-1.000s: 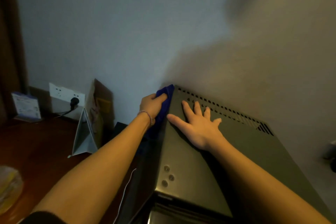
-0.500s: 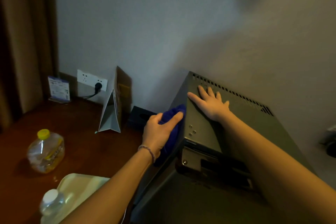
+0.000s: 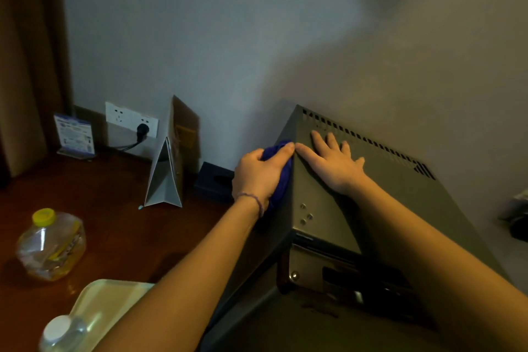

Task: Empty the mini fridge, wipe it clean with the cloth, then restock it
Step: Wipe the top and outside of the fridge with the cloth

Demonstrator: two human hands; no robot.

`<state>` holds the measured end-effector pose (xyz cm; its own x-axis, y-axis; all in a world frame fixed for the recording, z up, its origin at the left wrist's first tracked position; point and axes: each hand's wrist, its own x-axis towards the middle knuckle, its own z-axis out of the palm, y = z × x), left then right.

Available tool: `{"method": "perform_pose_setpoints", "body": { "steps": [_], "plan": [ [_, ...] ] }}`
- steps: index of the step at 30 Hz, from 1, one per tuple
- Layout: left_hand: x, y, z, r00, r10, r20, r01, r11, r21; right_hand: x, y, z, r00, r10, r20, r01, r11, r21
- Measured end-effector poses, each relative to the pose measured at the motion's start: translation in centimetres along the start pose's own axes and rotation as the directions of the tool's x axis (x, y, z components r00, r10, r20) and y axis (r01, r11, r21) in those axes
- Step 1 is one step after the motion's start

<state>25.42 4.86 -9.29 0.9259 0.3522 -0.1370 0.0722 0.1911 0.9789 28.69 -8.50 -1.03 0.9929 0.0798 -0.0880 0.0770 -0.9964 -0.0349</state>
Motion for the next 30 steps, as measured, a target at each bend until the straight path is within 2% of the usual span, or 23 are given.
{"method": "perform_pose_setpoints", "body": {
  "steps": [6, 11, 16, 26, 30],
  "plan": [
    [5.9, -0.7, 2.3, 0.999, -0.027, -0.026, 0.028, 0.999, 0.037, 0.4, 0.4, 0.1, 1.0, -0.026, -0.009, 0.026, 1.0, 0.001],
    [6.4, -2.3, 2.1, 0.999, -0.037, -0.023, 0.038, 0.999, 0.038, 0.8, 0.5, 0.0, 0.999, -0.042, -0.011, 0.042, 0.999, 0.012],
    [2.0, -3.1, 0.4, 0.999, -0.017, -0.028, 0.017, 1.0, 0.019, 1.0, 0.6, 0.0, 0.999, -0.041, -0.019, 0.042, 0.999, 0.024],
    [-10.6, -0.2, -4.5, 0.985, 0.169, 0.038, -0.167, 0.985, -0.036, -0.2, -0.1, -0.2, 1.0, -0.003, -0.01, 0.004, 1.0, 0.017],
    [-12.9, 0.2, -5.3, 0.977, 0.211, 0.044, -0.208, 0.977, -0.051, -1.2, -0.7, -0.3, 1.0, 0.017, -0.001, -0.017, 0.999, 0.036]
  ]
}}
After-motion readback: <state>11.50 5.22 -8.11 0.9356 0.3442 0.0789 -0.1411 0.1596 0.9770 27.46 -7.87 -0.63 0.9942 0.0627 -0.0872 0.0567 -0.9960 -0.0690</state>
